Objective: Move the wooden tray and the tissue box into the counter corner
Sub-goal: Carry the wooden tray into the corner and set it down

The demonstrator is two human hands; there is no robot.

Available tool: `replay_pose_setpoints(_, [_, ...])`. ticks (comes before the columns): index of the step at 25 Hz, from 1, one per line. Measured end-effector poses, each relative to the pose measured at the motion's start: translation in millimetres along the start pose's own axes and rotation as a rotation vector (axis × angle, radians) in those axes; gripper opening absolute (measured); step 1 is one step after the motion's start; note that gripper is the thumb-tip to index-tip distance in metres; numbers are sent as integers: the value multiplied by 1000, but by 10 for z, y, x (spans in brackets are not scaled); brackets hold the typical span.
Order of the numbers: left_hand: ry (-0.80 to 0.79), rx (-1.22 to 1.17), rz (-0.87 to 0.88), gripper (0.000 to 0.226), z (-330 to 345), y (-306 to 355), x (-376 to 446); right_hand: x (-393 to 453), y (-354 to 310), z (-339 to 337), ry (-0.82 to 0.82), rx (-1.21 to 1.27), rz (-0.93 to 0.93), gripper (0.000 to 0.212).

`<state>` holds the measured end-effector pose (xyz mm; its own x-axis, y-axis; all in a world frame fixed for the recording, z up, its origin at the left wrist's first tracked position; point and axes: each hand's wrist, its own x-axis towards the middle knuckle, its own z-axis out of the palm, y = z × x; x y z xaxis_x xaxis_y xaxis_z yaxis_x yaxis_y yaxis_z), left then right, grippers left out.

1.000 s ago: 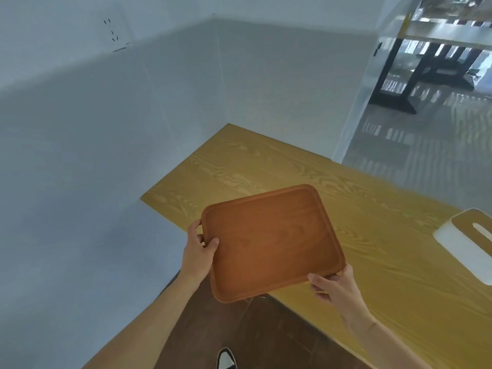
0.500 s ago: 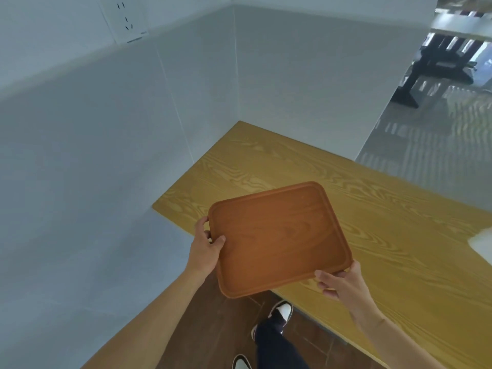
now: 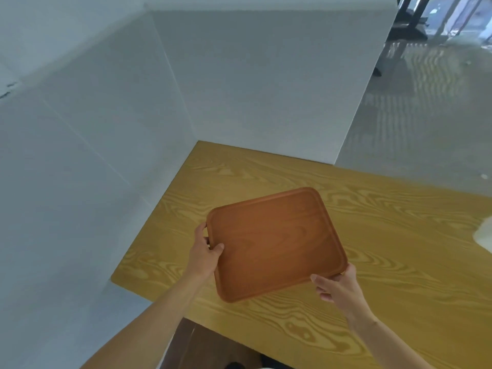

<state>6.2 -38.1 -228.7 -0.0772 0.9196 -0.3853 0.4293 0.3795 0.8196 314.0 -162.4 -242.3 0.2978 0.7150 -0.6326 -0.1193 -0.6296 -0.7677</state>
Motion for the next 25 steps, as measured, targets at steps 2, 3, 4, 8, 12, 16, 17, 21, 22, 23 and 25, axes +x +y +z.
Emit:
replay_pose_setpoints(2, [-38,41,0,73,93,86,259,131,-41,-12,28,27,6,86])
replay_pose_setpoints(3, [-55,62,-5,73,135,127,368,176,-67,-13,48,40,14,88])
replay_pose_setpoints(4, [-76,85,-3,73,190,170,483,229,-82,-8,70,54,16,91])
replay_pose_setpoints(8, [-142,183,37,75,375,335,973,436,-133,33,161,65,40,104])
replay_pose_setpoints(12, [-227,249,61,74,581,501,1486,697,-161,134,270,46,69,108])
replay_pose_setpoints(16, [-300,310,94,71,798,662,1956,979,-241,248,355,-99,117,112])
replay_pose_setpoints(17, [-314,321,101,69,845,701,2055,1040,-254,269,376,-135,118,113])
replay_pose_setpoints(21, [-347,366,151,62,1049,840,2415,1267,-328,286,461,-308,107,123])
replay_pose_setpoints(22, [-352,381,162,61,1095,872,2491,1307,-340,284,479,-383,105,125])
replay_pose_setpoints(23, [-355,399,177,59,1132,904,2553,1342,-354,278,492,-454,103,126])
replay_pose_setpoints(25, [-352,445,218,56,1215,958,2666,1424,-378,254,511,-566,84,125])
